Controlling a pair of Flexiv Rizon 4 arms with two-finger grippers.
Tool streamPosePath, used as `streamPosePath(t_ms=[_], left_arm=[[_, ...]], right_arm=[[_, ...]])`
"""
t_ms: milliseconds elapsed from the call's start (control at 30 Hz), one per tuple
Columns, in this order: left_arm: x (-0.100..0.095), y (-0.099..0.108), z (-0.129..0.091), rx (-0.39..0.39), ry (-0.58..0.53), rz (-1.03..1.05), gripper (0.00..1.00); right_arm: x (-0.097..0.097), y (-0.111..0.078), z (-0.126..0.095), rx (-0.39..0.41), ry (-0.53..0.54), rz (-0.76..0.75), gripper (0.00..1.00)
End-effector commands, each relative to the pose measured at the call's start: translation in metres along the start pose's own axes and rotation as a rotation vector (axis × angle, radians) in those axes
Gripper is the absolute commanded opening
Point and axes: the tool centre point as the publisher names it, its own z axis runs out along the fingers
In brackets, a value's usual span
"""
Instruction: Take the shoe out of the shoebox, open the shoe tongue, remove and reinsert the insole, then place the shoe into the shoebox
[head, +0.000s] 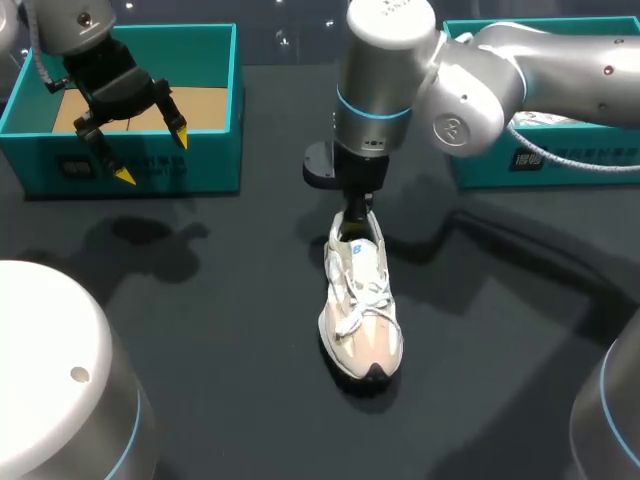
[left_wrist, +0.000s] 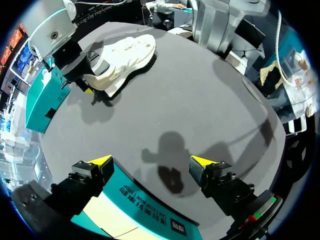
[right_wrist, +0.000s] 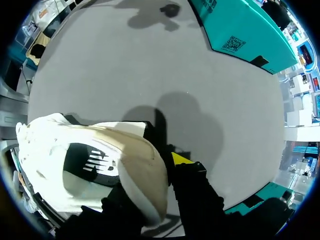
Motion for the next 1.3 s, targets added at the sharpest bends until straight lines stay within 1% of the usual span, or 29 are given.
streamPosePath(t_ms=[33, 233, 367, 433, 1000, 1100, 1200, 1267, 1300], left_arm=[[0.001, 0.0, 0.0, -0.003, 0.0, 0.0, 1.0], [0.001, 0.0, 0.0, -0.003, 0.0, 0.0, 1.0], [0.001, 0.0, 0.0, -0.003, 0.0, 0.0, 1.0], [0.001, 0.0, 0.0, -0.003, 0.0, 0.0, 1.0], [0.001, 0.0, 0.0, -0.003, 0.0, 0.0, 1.0], [0.001, 0.0, 0.0, -0.003, 0.0, 0.0, 1.0], [0.001, 0.0, 0.0, -0.003, 0.0, 0.0, 1.0], [0.001, 0.0, 0.0, -0.003, 0.0, 0.0, 1.0], [0.001, 0.0, 0.0, -0.003, 0.0, 0.0, 1.0]], right_arm=[[0.004, -0.006, -0.039, 0.005, -0.014, 0.001, 0.0], [-0.007, -0.011, -0.095, 0.019, -0.049, -0.01, 0.0], [-0.021, -0.015, -0.134, 0.033, -0.072, -0.015, 0.0], [-0.029, -0.017, -0.151, 0.018, -0.082, -0.02, 0.0], [-0.029, -0.017, -0.151, 0.018, -0.082, -0.02, 0.0], [-0.044, -0.03, -0.18, 0.036, -0.111, 0.0, 0.0], [-0.064, -0.044, -0.213, 0.072, -0.148, 0.006, 0.0], [-0.081, -0.057, -0.23, 0.108, -0.155, -0.005, 0.0], [-0.09, -0.063, -0.237, 0.108, -0.158, -0.018, 0.0]])
